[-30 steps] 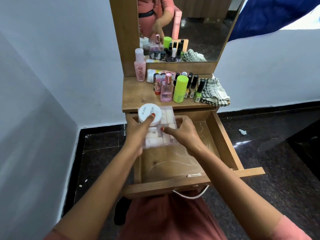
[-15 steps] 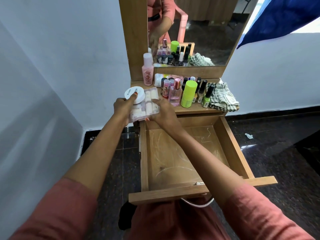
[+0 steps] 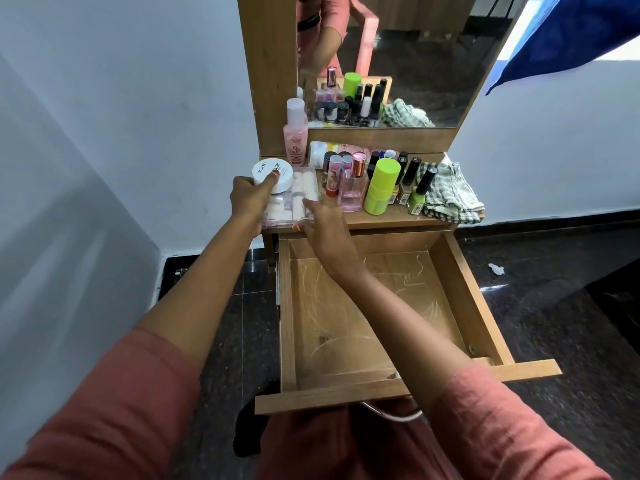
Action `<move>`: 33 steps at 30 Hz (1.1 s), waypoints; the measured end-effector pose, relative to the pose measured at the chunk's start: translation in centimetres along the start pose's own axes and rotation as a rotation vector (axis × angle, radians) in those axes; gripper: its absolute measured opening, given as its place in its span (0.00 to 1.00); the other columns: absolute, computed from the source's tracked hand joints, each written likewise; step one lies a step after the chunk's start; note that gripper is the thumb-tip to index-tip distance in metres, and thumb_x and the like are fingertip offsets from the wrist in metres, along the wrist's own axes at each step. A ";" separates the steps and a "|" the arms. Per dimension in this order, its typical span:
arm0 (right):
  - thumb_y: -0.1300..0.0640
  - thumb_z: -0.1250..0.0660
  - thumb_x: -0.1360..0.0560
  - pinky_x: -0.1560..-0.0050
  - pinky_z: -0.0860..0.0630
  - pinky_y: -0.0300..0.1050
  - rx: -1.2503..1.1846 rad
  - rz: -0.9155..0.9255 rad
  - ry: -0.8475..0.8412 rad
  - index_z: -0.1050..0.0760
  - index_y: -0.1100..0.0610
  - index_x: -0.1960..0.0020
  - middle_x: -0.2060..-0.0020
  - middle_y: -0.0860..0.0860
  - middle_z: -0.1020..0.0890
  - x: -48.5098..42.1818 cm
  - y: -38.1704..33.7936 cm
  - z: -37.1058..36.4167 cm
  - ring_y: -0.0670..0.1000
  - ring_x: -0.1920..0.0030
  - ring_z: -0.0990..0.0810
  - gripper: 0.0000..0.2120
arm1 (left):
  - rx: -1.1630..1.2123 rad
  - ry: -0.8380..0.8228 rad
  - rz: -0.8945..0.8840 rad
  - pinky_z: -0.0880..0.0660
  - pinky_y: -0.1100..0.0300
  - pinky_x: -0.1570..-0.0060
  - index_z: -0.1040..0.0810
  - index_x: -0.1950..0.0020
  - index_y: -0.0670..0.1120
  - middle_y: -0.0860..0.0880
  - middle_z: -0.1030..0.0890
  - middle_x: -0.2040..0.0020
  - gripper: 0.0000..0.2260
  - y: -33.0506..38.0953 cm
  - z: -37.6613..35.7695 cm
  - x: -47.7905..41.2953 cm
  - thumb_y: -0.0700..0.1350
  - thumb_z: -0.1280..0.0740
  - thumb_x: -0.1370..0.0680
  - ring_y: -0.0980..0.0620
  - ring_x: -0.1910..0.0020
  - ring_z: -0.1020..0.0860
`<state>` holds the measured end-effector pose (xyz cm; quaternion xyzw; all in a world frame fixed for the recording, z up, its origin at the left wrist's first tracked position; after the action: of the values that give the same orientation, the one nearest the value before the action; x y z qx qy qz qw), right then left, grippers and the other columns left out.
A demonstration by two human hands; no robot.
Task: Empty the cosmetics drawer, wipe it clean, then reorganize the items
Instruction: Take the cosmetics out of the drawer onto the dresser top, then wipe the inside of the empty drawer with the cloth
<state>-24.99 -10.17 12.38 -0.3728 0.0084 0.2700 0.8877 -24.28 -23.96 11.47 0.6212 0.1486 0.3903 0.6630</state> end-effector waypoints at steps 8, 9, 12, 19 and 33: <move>0.65 0.36 0.25 0.44 0.26 0.46 0.021 0.074 0.076 0.27 0.65 0.41 0.42 0.58 0.24 1.8 1.4 1.3 0.56 0.42 0.24 0.13 | -0.089 0.113 -0.116 0.27 0.59 0.44 0.35 0.33 0.44 0.44 0.31 0.32 0.20 0.0 0.5 1.6 0.46 0.35 0.23 0.48 0.36 0.29; 0.64 0.37 0.25 0.45 0.25 0.47 0.015 0.069 0.074 0.25 0.64 0.43 0.44 0.57 0.23 2.1 1.7 1.6 0.55 0.44 0.24 0.11 | -0.089 0.150 -0.143 0.28 0.58 0.41 0.34 0.34 0.44 0.45 0.31 0.32 0.19 0.0 0.7 1.9 0.45 0.35 0.23 0.48 0.35 0.30; 0.65 0.37 0.26 0.48 0.25 0.49 0.016 0.033 0.085 0.23 0.63 0.49 0.50 0.57 0.21 3.1 3.1 2.7 0.55 0.48 0.23 0.08 | -0.150 0.290 -0.224 0.35 0.53 0.34 0.30 0.37 0.45 0.47 0.30 0.33 0.16 -0.1 1.4 3.8 0.43 0.35 0.24 0.48 0.33 0.33; 0.68 0.36 0.27 0.50 0.25 0.39 0.012 -0.081 0.227 0.21 0.66 0.51 0.53 0.60 0.18 4.6 7.5 8.3 0.54 0.52 0.20 0.07 | -0.076 0.214 -0.458 0.36 0.49 0.35 0.25 0.48 0.47 0.48 0.24 0.42 0.07 0.2 -2.8 9.7 0.38 0.37 0.25 0.49 0.39 0.29; 0.49 0.32 0.28 0.35 0.38 0.46 0.019 -0.560 0.457 0.28 0.60 0.39 0.38 0.60 0.30 2.3 17.2 16.4 0.60 0.36 0.33 0.22 | -0.181 -0.303 -0.545 0.34 0.63 0.37 0.25 0.40 0.37 0.41 0.23 0.39 0.14 0.0 -19.0 14.9 0.32 0.41 0.24 0.47 0.39 0.26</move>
<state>-34.44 11.74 12.42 -0.4033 0.1065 -0.0741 0.9058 -27.56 -0.07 12.22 0.5482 0.1739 0.1131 0.8102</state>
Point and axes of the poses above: each hand's wrist, its own x-axis away from the middle knuckle, its own z-axis out of the back of the hand, y = z × x, the point moved 5 cm from there along -x, towards the middle knuckle
